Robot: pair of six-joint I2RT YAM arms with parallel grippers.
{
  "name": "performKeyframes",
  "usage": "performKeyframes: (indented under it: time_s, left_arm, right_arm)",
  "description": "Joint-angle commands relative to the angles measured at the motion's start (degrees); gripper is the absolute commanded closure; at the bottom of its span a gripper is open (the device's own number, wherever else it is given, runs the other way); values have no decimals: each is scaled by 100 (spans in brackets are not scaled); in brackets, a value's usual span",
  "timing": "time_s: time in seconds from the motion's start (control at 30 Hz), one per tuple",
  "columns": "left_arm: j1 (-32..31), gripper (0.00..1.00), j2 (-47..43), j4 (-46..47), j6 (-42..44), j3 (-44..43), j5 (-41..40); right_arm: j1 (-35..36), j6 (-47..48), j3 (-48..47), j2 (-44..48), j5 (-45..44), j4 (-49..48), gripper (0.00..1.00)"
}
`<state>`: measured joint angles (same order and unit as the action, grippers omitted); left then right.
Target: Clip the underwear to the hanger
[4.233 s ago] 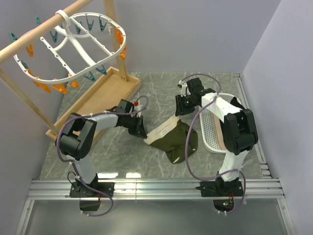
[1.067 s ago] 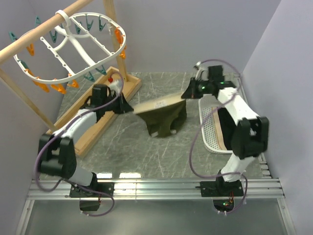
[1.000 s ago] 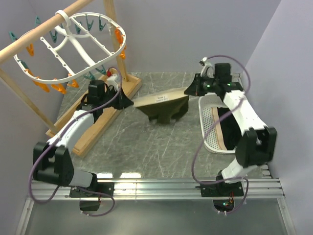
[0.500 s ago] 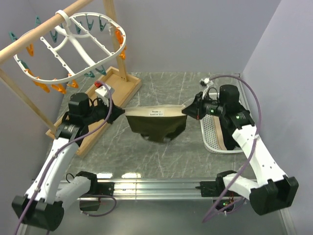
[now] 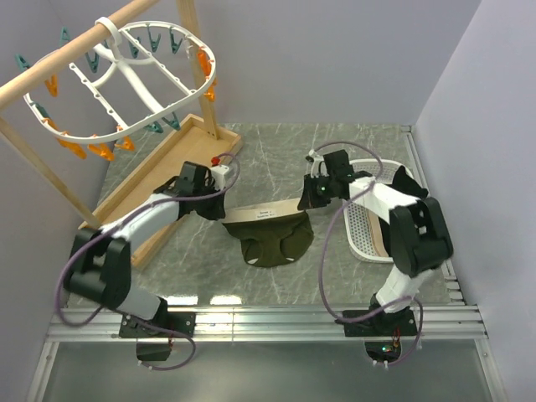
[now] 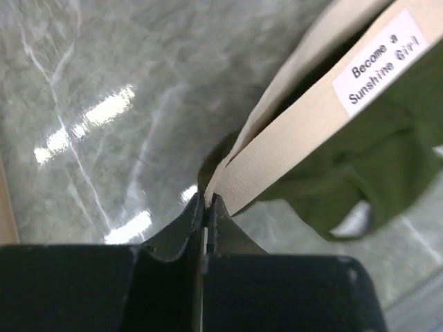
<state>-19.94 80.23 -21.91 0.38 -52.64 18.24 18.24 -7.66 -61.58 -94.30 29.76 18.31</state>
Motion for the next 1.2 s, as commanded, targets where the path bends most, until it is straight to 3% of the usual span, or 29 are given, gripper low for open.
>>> performKeyframes:
  time_s: [0.0,0.13,0.23,0.3,0.33,0.4,0.57,0.73,0.8,1.0,1.07,1.1,1.17]
  left_arm:
    - [-18,95,633,626,14,-553,-663]
    - [-18,94,1337,987,-3,-1124,-647]
    - [-18,91,1759,1075,-212,-1573,-585]
    - [-18,86,2022,1023,-214,-1828,-637]
    - [-18,76,2154,944,-205,-1898,-620]
    - [-18,66,2182,742,-170,-1987,-472]
    - [-27,35,1315,732,-100,-1120,74]
    - [-27,33,645,425,-100,-555,1084]
    - [-44,31,13,328,303,-107,1304]
    - [-89,16,-2131,-233,1385,702,1410]
    - [-80,12,-2992,-392,1421,816,1489]
    - [-80,6,-3248,-619,1395,800,1490]
    - [-71,1,-3916,-761,1001,572,1106]
  right_arm:
    - [13,-148,-495,-447,-532,-327,96]
    - [-13,-174,-854,-756,-857,-442,87]
    - [-31,-122,-1066,-800,-1147,-381,72]
    - [-31,-95,-1338,-870,-1392,-267,52]
    - [-40,-34,-1495,-897,-1394,-92,26]
    - [-40,45,-1611,-862,-1411,137,24]
    - [30,318,-1296,-301,-446,779,28]
    - [592,441,-699,-54,-85,842,32]
    - [628,415,-522,183,73,719,32]
    - [435,537,-749,921,73,788,27]
    - [304,607,-1013,1149,118,850,25]
    - [277,712,-1118,1220,74,868,23]
    - [216,913,-1443,1413,-40,964,20]
